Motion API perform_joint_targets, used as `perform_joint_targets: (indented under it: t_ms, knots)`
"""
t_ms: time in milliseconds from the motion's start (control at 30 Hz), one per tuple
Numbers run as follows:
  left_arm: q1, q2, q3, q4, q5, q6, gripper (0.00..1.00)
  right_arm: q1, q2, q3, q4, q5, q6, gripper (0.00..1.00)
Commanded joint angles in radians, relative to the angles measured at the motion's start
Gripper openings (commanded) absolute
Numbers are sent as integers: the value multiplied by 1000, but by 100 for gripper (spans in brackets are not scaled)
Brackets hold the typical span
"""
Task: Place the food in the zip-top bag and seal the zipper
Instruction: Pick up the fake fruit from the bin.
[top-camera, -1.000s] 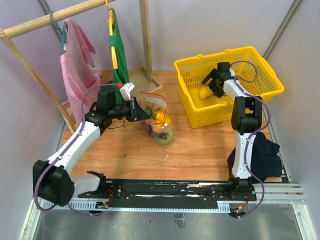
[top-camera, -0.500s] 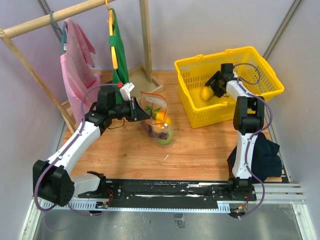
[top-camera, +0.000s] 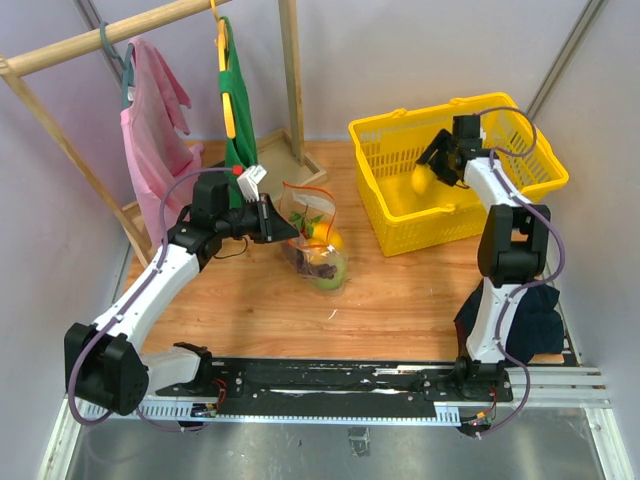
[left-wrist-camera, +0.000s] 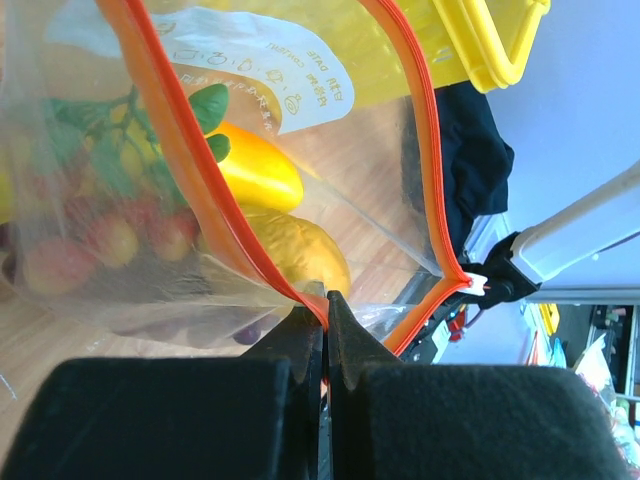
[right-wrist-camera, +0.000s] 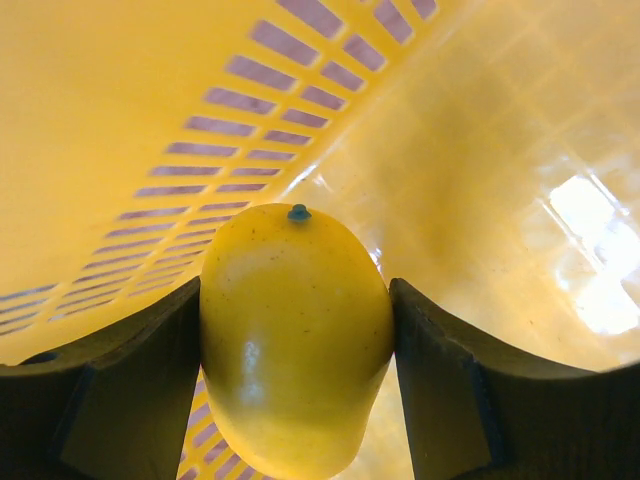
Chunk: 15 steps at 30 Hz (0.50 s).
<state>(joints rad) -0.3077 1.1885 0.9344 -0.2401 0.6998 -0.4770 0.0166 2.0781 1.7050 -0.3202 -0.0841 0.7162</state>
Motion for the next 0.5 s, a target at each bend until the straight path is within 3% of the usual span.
perform_joint_targets:
  t_ms: [0, 467]
  knots:
    - [16, -32, -12, 40, 11, -6, 1, -20, -148, -35, -10, 41, -80, 1]
    - [38, -11, -15, 53, 33, -14, 0, 1, -431, -116, 1, 146, -171, 1]
